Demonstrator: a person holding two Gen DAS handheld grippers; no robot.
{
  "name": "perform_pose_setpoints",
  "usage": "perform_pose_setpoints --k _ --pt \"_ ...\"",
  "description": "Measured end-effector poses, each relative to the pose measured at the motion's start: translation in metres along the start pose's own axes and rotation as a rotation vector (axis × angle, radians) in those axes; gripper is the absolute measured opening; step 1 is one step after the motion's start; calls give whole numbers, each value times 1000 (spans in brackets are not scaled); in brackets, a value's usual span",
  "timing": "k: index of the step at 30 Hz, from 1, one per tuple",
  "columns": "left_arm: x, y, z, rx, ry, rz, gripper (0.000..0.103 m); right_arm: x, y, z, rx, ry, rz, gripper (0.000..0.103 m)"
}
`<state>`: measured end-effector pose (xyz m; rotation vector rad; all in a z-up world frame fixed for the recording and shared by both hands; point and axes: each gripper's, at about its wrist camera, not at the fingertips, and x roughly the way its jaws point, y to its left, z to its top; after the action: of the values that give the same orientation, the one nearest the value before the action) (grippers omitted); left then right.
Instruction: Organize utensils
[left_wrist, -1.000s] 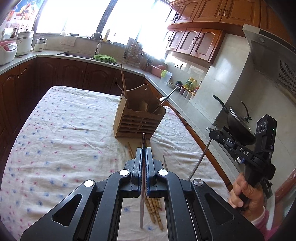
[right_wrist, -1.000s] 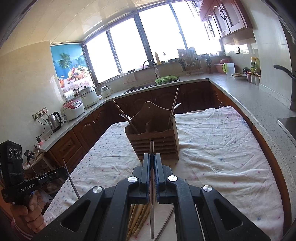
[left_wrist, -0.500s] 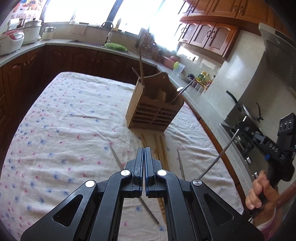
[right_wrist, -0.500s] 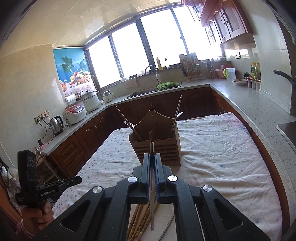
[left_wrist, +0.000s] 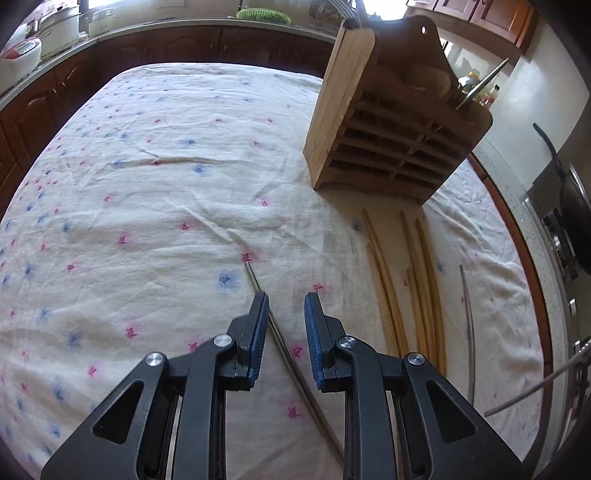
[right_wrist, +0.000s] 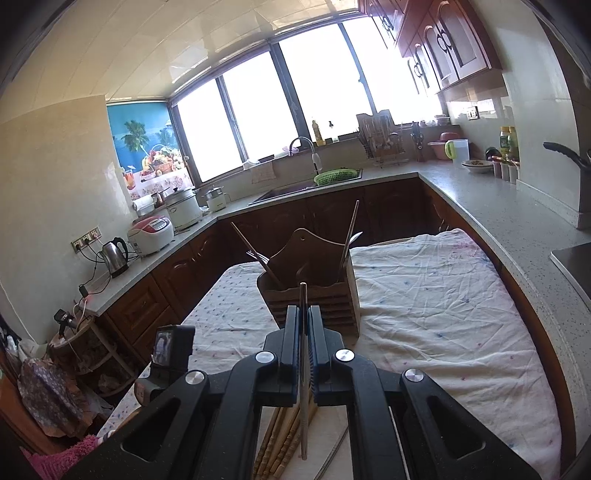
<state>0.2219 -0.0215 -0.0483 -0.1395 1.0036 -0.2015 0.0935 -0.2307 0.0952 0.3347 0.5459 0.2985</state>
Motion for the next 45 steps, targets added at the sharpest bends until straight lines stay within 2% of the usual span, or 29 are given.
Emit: perform_pose_setpoints --k 1,3,8,17,19,21,24,26,28,31,33,37,41,45 --pt "3 -4 2 21 2 20 18 0 -1 0 3 -1 1 5" --pt "6 -7 4 45 -3 33 0 -2 -3 0 9 -3 3 5" --pt "8 -4 3 52 17 9 0 -3 -4 0 17 -8 4 5" --pt "-62 1 -12 13 -128 -98 0 -13 -5 3 28 -32 11 5" --pt "-68 3 -10 2 -130 -112 0 -14 -4 3 26 -34 16 5" --pt "-62 8 -8 -25 -98 -118 0 -14 -2 3 24 -37 19 5" --pt "-45 14 -10 -62 -39 -84 0 -16 -2 3 24 -41 20 5" --pt "-33 18 -12 -81 -17 -62 5 -17 -3 2 24 -44 18 5" --pt "-24 17 -12 -90 -12 -74 5 -17 -5 1 26 -43 13 5" --pt "-14 1 -7 -55 5 -91 10 -16 -12 -1 42 -38 9 5" --pt "-9 -16 -4 -15 8 -101 20 -16 -18 -3 53 -34 4 5" --pt "4 -44 3 43 31 -103 20 -16 -29 -5 73 -26 -9 5" --pt "25 -58 6 87 70 -53 18 -18 -39 -5 86 -23 -24 5" --pt "27 -67 5 135 45 -14 18 -19 -48 -6 104 -26 -30 5"
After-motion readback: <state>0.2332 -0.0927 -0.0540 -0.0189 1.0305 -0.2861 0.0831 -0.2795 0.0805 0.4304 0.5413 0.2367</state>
